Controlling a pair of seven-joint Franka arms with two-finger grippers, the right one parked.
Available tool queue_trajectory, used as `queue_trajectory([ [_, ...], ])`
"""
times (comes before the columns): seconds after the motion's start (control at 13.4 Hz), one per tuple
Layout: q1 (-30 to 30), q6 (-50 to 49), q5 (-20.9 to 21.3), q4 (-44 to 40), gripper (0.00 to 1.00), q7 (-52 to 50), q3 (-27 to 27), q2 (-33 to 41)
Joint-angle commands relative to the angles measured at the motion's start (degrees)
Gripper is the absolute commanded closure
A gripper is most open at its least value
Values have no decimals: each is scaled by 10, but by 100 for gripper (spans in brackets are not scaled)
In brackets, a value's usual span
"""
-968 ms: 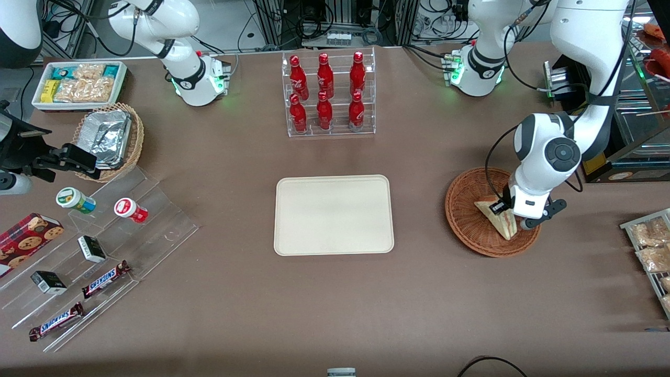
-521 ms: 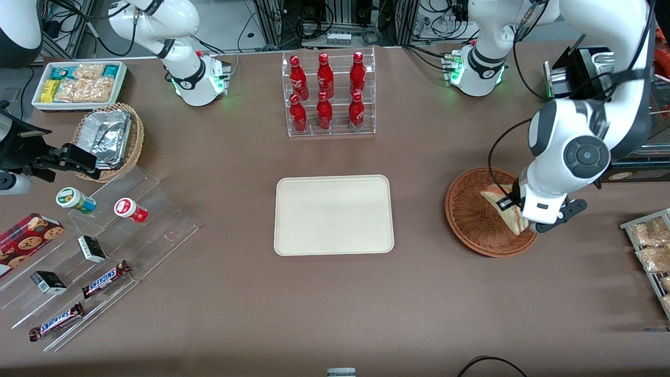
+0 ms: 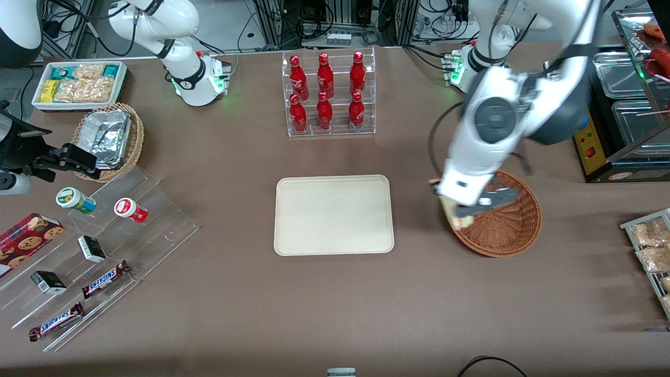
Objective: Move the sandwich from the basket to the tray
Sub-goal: 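Lift the sandwich and carry it with the left gripper over the tray, then lower the sandwich onto the tray and open the left gripper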
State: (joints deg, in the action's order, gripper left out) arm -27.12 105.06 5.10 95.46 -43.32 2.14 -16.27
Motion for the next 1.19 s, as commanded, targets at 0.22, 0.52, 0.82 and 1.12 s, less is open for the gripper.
queue_trajectory([
  [0.22,-105,22,-7,-201,100,-11,16,-215],
  [0.52,-138,122,-7,-204,100,-6,16,-264],
  [0.82,-153,167,-4,-202,100,-4,16,-301],
  [1.12,-162,169,-1,-202,90,-11,16,-318],
])
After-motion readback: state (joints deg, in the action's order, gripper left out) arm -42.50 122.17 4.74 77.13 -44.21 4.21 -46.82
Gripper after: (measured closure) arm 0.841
